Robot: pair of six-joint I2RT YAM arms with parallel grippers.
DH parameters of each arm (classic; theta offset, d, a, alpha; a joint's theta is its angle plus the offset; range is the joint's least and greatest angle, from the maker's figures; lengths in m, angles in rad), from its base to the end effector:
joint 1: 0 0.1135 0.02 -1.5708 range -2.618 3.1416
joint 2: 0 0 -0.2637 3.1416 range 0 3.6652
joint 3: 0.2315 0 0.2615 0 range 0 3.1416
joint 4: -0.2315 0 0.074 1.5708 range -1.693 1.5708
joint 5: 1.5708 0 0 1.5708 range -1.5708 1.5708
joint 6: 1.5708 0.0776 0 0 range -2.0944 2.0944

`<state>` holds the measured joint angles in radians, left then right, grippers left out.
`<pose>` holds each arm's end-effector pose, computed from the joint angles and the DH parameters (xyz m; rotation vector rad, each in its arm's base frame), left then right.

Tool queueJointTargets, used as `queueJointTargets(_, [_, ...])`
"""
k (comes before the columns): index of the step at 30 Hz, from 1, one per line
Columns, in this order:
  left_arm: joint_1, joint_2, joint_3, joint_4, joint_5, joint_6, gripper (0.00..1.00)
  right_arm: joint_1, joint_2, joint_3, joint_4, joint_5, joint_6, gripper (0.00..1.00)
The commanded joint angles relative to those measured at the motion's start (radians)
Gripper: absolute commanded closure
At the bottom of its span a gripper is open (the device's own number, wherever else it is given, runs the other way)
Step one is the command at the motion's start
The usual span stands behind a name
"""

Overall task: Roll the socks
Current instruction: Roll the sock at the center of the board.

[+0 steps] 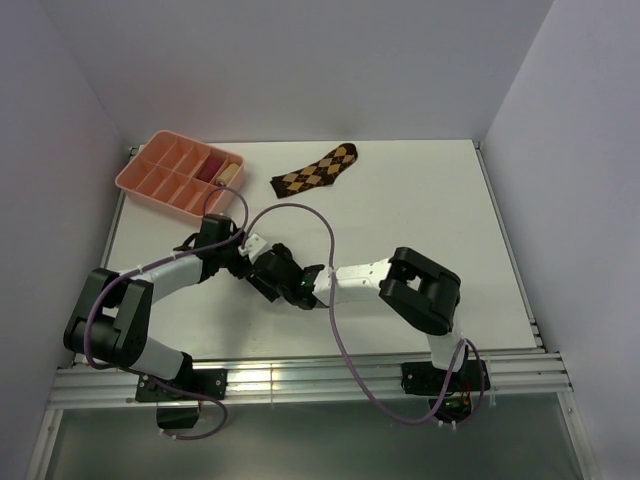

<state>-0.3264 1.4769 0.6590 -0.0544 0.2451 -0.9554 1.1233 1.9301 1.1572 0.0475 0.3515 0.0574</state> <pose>0.2867 -0.1169 0.1170 -0.6939 2.5104 -0.8235 0.2174 0.3912 0.1282 -0.9867 2.0259 0.2310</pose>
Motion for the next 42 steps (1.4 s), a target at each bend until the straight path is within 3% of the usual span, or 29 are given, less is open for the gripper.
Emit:
queueJointTargets(1, [-0.010, 0.019, 0.016, -0.071, -0.029, 0.037, 0.55, -0.008, 0.055, -0.002, 0.044, 0.070, 0.015, 0.32])
queueJointTargets(5, [-0.011, 0.019, 0.017, -0.078, -0.020, 0.044, 0.55, -0.033, 0.082, -0.007, 0.046, 0.076, 0.041, 0.34])
queueJointTargets(9, [-0.013, 0.020, 0.021, -0.082, -0.013, 0.049, 0.56, -0.063, 0.110, -0.005, 0.037, 0.067, 0.068, 0.44])
queueJointTargets(11, [-0.013, 0.017, 0.021, -0.079, -0.009, 0.050, 0.55, -0.080, 0.113, -0.014, 0.043, 0.031, 0.071, 0.56])
queueJointTargets(12, [-0.013, 0.013, 0.024, -0.079, -0.009, 0.050, 0.55, -0.088, 0.112, -0.025, 0.046, 0.012, 0.071, 0.71])
queueJointTargets(13, [-0.013, 0.010, 0.025, -0.076, -0.010, 0.050, 0.52, -0.098, 0.100, -0.031, 0.054, -0.011, 0.068, 0.77])
queueJointTargets(15, [-0.013, -0.006, 0.025, -0.073, -0.015, 0.050, 0.50, -0.112, 0.086, -0.042, 0.049, -0.094, 0.068, 0.86])
queueJointTargets(19, [-0.010, -0.049, 0.024, -0.068, -0.050, 0.043, 0.43, -0.157, 0.038, -0.048, 0.020, -0.233, 0.074, 0.95])
queueJointTargets(29, [0.032, -0.118, -0.048, 0.033, -0.030, -0.052, 0.40, -0.238, 0.044, -0.004, -0.040, -0.568, 0.137, 1.00])
queueJointTargets(42, [0.032, -0.168, -0.159, 0.222, -0.058, -0.132, 0.28, -0.355, 0.118, 0.004, 0.034, -0.953, 0.404, 1.00])
